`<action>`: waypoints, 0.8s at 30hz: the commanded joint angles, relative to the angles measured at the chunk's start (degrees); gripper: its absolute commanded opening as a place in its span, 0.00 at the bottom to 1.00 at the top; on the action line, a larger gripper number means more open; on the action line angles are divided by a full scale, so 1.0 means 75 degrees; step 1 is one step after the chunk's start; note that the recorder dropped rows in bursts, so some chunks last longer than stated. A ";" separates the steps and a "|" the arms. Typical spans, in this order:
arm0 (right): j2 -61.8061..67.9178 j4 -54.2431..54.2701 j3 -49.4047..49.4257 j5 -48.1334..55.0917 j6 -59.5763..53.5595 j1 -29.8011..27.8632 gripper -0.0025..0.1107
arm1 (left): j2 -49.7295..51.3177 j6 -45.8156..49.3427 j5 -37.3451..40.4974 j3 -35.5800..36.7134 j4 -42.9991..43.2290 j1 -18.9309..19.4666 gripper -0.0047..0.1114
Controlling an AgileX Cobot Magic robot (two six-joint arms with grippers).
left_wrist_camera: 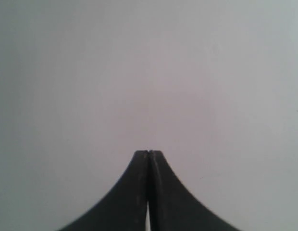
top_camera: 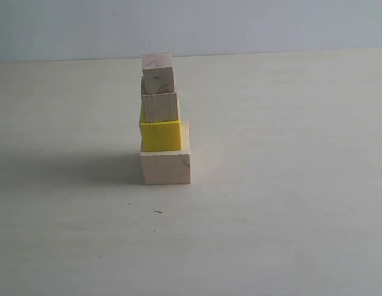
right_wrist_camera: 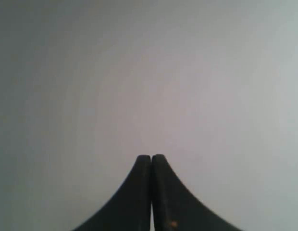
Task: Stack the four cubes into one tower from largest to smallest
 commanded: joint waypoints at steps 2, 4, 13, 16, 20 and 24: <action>-0.0011 -0.0011 0.0034 -0.0023 0.0019 -0.0016 0.02 | -0.0016 -0.1335 0.0637 0.0212 0.1910 0.0023 0.04; -0.0011 -0.0011 0.0034 -0.0023 0.0019 -0.0016 0.02 | -0.0016 -0.3208 0.0943 0.0406 0.3844 0.0023 0.04; -0.0011 -0.0011 0.0034 -0.0023 0.0019 -0.0016 0.02 | -0.0016 -0.9001 0.2147 0.1475 0.8735 0.0033 0.04; -0.0011 -0.0011 0.0034 -0.0023 0.0019 -0.0016 0.02 | -0.0016 -0.9217 0.2465 0.1854 0.8977 0.0033 0.04; -0.0011 -0.0011 0.0034 -0.0023 0.0019 -0.0016 0.02 | -0.0016 -0.9446 0.2323 0.2557 0.9123 0.0033 0.04; -0.0011 -0.0011 0.0034 -0.0023 0.0019 -0.0016 0.02 | -0.0016 -1.0244 0.2305 0.3108 0.9635 0.0033 0.04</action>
